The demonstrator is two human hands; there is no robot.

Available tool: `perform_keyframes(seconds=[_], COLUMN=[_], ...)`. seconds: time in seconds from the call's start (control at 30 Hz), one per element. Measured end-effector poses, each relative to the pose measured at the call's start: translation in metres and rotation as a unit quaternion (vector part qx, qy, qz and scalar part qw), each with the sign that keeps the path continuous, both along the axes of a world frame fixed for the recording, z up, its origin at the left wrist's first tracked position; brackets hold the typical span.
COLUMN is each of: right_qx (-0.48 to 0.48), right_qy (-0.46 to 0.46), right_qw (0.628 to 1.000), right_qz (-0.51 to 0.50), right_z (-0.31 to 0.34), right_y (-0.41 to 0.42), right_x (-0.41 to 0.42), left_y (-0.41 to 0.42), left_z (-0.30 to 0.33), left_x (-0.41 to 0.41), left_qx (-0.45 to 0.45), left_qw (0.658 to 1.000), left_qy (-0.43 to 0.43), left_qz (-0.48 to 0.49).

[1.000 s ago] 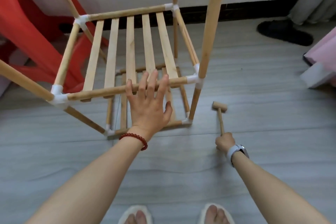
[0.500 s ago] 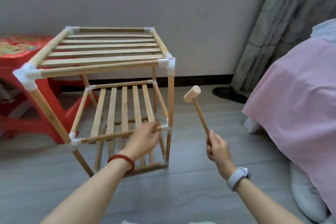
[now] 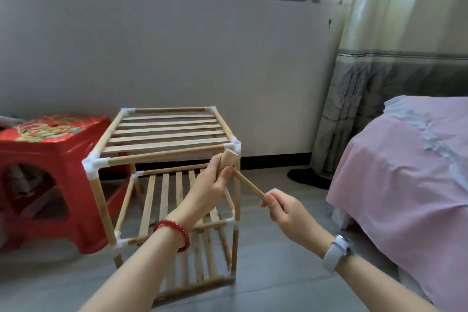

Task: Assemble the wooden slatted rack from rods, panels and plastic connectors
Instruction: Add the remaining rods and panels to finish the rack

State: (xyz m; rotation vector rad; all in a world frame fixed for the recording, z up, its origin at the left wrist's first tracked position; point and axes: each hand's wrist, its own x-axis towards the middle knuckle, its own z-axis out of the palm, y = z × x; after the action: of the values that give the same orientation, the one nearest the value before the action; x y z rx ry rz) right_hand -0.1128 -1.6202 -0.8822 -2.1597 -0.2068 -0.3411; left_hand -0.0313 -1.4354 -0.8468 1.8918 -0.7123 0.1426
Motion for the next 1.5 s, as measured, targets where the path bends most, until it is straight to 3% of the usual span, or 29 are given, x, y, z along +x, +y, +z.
perform_keyframes(seconds=[0.17, 0.27, 0.53, 0.67, 0.8, 0.9, 0.97, 1.07, 1.17, 1.23, 1.3, 1.37, 1.4, 1.5], right_qx=[-0.099, -0.162, -0.119, -0.135, -0.034, -0.060, -0.056, -0.106, -0.260, -0.339, -0.315, -0.194, -0.168, -0.312], right_qy=[-0.030, -0.029, 0.014, 0.033, 0.043, -0.023, -0.049, -0.061, -0.005, -0.017, -0.112, -0.243, -0.263, -0.116], right_qw=[0.995, 0.986, 0.991, 0.989, 0.995, 0.996, 0.997, 0.990, 0.960, 0.933, 0.928, 0.925, 0.920, 0.927], right_qz=[0.006, 0.017, 0.062, 0.060, 0.078, 0.064, 0.037, -0.068, -0.103, -0.120, -0.166, -0.220, -0.237, -0.174], right_z=[0.044, 0.063, 0.061, 0.064, 0.067, 0.074, 0.078, 0.094, 0.114, 0.131, 0.150, 0.153, 0.144, 0.088], right_y=[0.015, 0.019, 0.035, 0.026, 0.029, 0.030, 0.031, 0.020, 0.013, 0.013, 0.016, 0.017, 0.018, 0.026], right_x=[0.027, 0.042, 0.061, 0.067, 0.075, 0.083, 0.091, 0.112, 0.132, 0.147, 0.155, 0.156, 0.153, 0.146], left_y=[0.035, 0.049, 0.064, 0.062, 0.043, 0.026, 0.022, 0.023, 0.028, 0.027, 0.023, 0.021, 0.021, 0.023], left_z=[0.029, 0.033, 0.029, 0.031, 0.031, 0.037, 0.041, 0.042, 0.037, 0.030, 0.024, 0.021, 0.020, 0.015], left_x=[0.016, 0.021, 0.028, 0.032, 0.030, 0.036, 0.045, 0.068, 0.091, 0.100, 0.103, 0.106, 0.107, 0.109], left_qx=[0.077, 0.064, 0.083, 0.128, 0.215, 0.272, 0.291, 0.322, 0.407, 0.430, 0.415, 0.409, 0.409, 0.415], left_qw=[0.995, 0.995, 0.993, 0.992, 0.968, 0.929, 0.917, 0.902, 0.872, 0.864, 0.870, 0.869, 0.867, 0.861], left_qy=[-0.057, -0.064, -0.048, 0.002, -0.127, -0.246, -0.265, -0.237, -0.136, -0.098, -0.095, -0.106, -0.113, -0.122], left_qz=[0.035, 0.042, 0.064, 0.024, 0.008, 0.042, 0.065, 0.166, 0.235, 0.244, 0.250, 0.258, 0.262, 0.266])
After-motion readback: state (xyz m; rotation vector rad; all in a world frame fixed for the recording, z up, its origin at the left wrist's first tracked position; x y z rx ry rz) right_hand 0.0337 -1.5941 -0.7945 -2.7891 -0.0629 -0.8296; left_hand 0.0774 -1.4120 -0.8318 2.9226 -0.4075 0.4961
